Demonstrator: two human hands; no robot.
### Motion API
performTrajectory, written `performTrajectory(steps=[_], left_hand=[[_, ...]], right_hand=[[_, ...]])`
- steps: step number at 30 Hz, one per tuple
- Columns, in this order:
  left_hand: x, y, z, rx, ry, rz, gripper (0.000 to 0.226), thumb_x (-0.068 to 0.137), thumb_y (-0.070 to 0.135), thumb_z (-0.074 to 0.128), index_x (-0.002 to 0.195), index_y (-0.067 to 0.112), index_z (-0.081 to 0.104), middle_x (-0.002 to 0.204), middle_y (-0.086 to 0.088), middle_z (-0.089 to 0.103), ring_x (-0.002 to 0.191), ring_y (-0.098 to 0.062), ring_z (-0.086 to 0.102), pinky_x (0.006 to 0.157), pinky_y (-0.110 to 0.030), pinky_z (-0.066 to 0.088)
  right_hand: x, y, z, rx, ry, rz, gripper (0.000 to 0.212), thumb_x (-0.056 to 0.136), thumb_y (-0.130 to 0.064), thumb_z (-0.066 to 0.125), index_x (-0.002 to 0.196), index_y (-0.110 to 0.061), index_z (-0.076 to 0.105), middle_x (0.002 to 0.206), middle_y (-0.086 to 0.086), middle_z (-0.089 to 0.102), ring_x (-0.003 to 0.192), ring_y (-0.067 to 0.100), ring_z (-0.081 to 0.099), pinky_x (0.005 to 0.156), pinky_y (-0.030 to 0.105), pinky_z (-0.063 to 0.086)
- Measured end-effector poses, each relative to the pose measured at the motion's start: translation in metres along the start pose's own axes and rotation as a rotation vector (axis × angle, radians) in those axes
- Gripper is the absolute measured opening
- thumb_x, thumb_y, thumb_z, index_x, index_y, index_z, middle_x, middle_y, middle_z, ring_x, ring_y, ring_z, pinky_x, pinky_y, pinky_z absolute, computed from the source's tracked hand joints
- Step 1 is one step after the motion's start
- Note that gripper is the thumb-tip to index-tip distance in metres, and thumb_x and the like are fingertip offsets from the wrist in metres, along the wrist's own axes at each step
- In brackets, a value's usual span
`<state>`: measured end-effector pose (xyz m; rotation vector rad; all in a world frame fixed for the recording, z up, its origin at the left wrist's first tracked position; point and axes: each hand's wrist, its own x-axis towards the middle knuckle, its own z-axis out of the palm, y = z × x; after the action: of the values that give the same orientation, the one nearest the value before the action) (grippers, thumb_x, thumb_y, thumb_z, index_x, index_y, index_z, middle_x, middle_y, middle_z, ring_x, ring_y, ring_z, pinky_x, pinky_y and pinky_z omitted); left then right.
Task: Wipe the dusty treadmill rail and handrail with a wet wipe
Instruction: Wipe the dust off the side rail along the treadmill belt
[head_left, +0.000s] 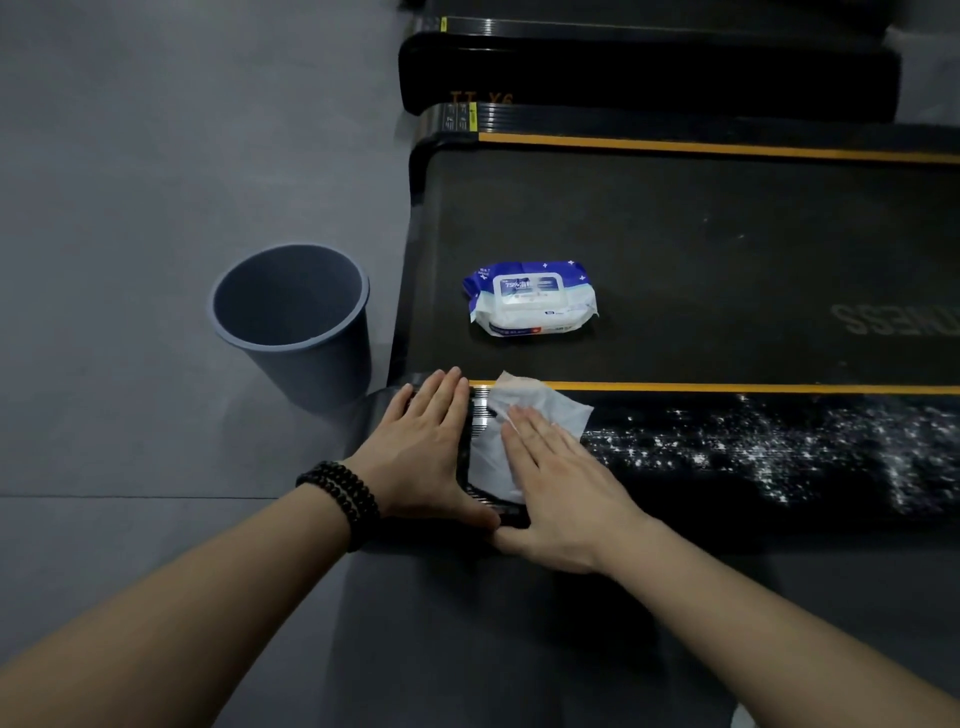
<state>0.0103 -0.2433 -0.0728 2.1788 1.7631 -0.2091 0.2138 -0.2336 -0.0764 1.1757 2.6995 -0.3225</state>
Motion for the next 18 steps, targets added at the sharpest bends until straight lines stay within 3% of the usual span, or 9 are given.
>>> performTrajectory(steps=[6,13,18], left_hand=[[0.001,0.000,0.000,-0.006,-0.027,-0.002,0.152,0.059,0.097,0.055,0.156,0.011,-0.024,0.164,-0.005,-0.031,0.151,-0.020,-0.028,0.124,-0.042,-0.014],[0.000,0.005,-0.001,-0.005,-0.003,-0.015,0.150,0.060,0.096,0.057,0.156,0.011,-0.022,0.165,-0.007,-0.028,0.151,-0.023,-0.026,0.125,-0.046,-0.011],[0.001,0.006,-0.001,-0.003,-0.017,-0.026,0.151,0.060,0.096,0.056,0.156,0.010,-0.023,0.164,-0.008,-0.030,0.151,-0.023,-0.027,0.125,-0.046,-0.011]], right_hand=[[-0.027,-0.010,0.009,-0.019,-0.001,-0.036,0.116,0.083,-0.079,0.042,0.154,-0.010,-0.018,0.157,0.006,-0.033,0.145,0.018,-0.033,0.122,0.036,-0.012],[0.000,-0.004,-0.002,-0.044,-0.004,-0.026,0.115,0.083,-0.072,0.047,0.155,-0.007,-0.016,0.161,0.010,-0.027,0.147,0.019,-0.029,0.120,0.034,-0.015],[-0.020,-0.011,0.006,-0.016,-0.005,-0.029,0.121,0.081,-0.073,0.053,0.155,-0.009,-0.018,0.159,0.009,-0.033,0.145,0.019,-0.034,0.121,0.036,-0.013]])
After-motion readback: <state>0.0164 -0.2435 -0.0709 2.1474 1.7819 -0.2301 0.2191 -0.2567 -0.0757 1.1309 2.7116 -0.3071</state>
